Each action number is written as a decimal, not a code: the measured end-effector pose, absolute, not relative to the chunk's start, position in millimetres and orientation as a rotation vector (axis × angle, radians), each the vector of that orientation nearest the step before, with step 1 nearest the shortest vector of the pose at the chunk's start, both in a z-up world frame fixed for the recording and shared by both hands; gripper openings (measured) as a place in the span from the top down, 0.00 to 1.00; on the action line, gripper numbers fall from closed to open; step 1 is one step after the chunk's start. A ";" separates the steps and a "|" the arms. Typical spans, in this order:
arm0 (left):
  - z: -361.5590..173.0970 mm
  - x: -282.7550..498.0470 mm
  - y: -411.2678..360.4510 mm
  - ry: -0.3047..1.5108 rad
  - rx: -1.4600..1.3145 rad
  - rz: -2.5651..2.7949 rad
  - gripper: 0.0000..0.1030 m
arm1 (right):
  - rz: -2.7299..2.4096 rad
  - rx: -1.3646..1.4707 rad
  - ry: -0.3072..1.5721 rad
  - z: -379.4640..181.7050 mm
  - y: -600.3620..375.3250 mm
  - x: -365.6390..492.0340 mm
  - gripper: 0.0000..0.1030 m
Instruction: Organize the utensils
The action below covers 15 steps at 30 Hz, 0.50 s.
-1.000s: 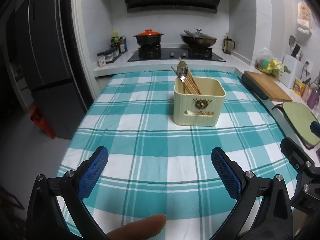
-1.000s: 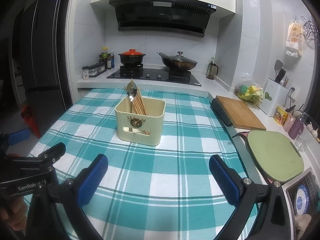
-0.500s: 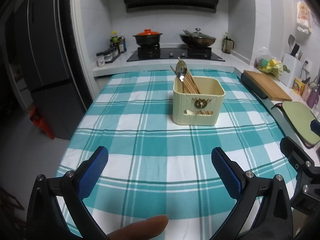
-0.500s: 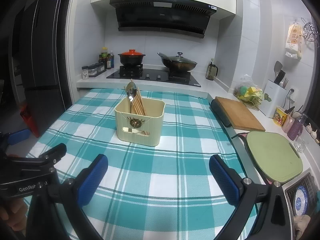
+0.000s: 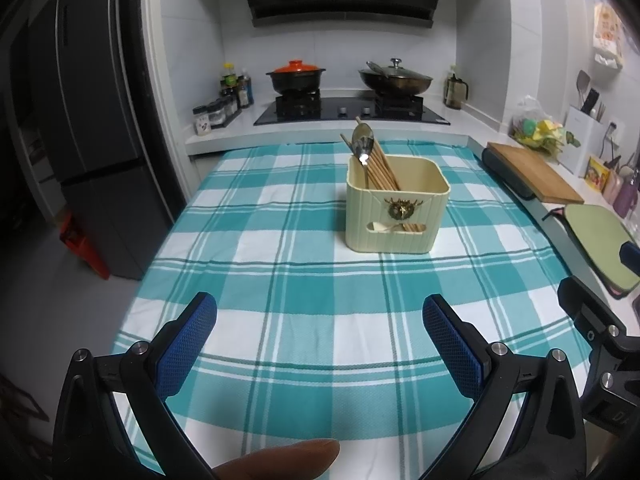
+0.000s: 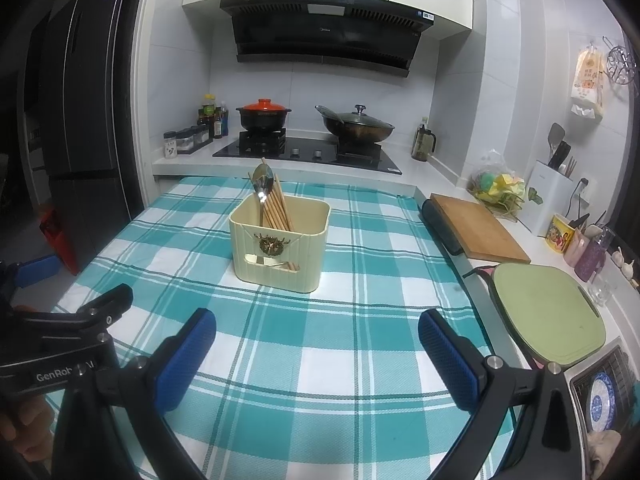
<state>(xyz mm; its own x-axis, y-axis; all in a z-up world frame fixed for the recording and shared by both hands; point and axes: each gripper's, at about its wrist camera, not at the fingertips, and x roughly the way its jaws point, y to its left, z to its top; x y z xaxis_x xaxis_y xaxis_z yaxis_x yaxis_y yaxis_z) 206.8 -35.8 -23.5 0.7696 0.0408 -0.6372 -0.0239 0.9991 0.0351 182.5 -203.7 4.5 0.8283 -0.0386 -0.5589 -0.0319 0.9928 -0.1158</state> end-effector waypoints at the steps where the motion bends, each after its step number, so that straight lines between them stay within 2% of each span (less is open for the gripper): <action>1: -22.8 207.0 -35.6 0.691 0.025 0.034 0.00 | -0.003 -0.122 0.595 4.5 -203.9 182.4 0.00; 15: -21.7 206.9 -36.9 0.687 0.028 0.030 0.00 | -0.001 -0.118 0.590 4.4 -202.9 182.5 0.00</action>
